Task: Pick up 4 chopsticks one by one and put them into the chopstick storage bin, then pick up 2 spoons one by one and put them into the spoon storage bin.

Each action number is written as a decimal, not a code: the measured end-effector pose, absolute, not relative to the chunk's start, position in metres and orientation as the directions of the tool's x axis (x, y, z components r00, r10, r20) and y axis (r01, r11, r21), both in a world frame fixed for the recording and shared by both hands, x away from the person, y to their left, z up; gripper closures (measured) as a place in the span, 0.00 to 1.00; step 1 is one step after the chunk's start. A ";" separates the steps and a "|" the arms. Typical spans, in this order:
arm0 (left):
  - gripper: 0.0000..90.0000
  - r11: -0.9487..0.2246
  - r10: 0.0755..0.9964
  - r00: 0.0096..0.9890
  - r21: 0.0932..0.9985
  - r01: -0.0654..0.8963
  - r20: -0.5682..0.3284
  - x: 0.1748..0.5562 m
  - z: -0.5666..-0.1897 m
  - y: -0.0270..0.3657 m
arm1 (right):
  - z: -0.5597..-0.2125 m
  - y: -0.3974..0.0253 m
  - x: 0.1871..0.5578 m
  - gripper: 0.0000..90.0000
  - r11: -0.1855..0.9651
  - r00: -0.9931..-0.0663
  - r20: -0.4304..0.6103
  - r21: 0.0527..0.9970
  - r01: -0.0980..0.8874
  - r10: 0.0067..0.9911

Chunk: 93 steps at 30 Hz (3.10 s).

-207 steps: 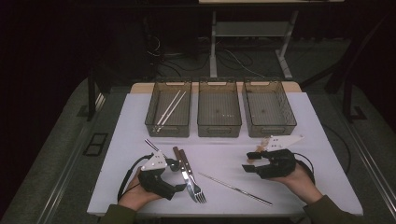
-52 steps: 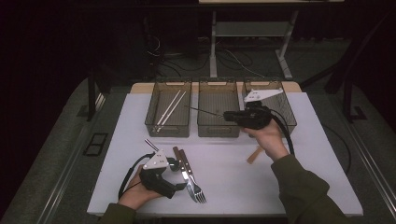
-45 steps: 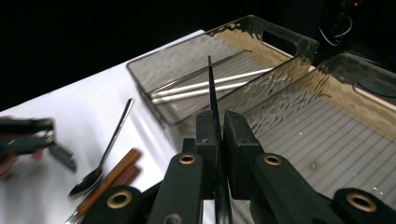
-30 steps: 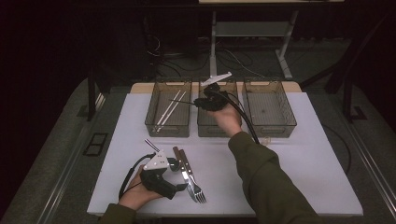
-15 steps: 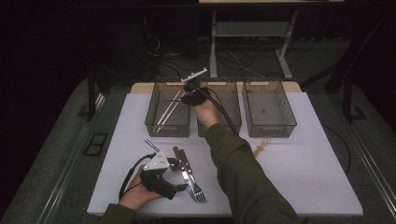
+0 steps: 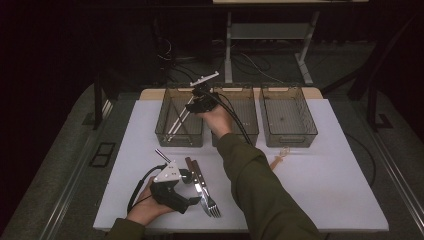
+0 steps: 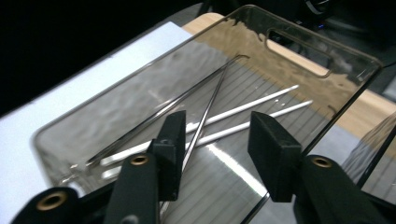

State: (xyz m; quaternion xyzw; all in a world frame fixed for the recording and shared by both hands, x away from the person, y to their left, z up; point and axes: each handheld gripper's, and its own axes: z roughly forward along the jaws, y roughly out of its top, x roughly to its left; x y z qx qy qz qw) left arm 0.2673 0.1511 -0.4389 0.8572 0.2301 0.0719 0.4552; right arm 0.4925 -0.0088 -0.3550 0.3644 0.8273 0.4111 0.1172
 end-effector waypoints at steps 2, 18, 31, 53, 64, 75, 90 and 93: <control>0.00 -0.479 0.461 0.883 0.814 0.330 -0.087 0.267 -0.439 0.151 | -0.353 -0.015 0.489 0.57 0.379 -0.711 0.134 0.770 0.513 0.690; 0.00 -0.467 0.465 0.880 0.816 0.341 -0.102 0.266 -0.438 0.154 | -0.345 -0.082 0.442 0.42 0.387 -0.792 0.166 0.801 0.456 0.588; 0.00 -0.464 0.486 0.868 0.811 0.355 -0.102 0.265 -0.439 0.156 | -0.354 -0.141 0.393 0.40 0.368 -0.823 0.166 0.834 0.412 0.543; 0.00 -0.459 0.496 0.861 0.809 0.366 -0.108 0.266 -0.440 0.158 | -0.383 -0.221 0.341 0.40 0.341 -0.815 0.185 0.841 0.420 0.550; 0.00 -0.478 0.486 0.869 0.804 0.354 -0.094 0.265 -0.440 0.156 | -0.401 -0.266 0.337 0.59 0.329 -0.753 0.191 0.813 0.481 0.630; 0.00 -0.483 0.481 0.872 0.802 0.351 -0.092 0.264 -0.440 0.156 | -0.416 -0.280 0.351 0.93 0.380 -0.697 0.128 0.763 0.524 0.705; 0.00 -0.482 0.481 0.872 0.802 0.351 -0.092 0.265 -0.440 0.156 | -0.435 -0.288 0.367 1.00 0.420 -0.659 0.096 0.701 0.576 0.746; 0.00 -0.482 0.481 0.872 0.802 0.352 -0.094 0.265 -0.440 0.155 | -0.437 -0.287 0.368 1.00 0.427 -0.665 0.100 0.694 0.580 0.741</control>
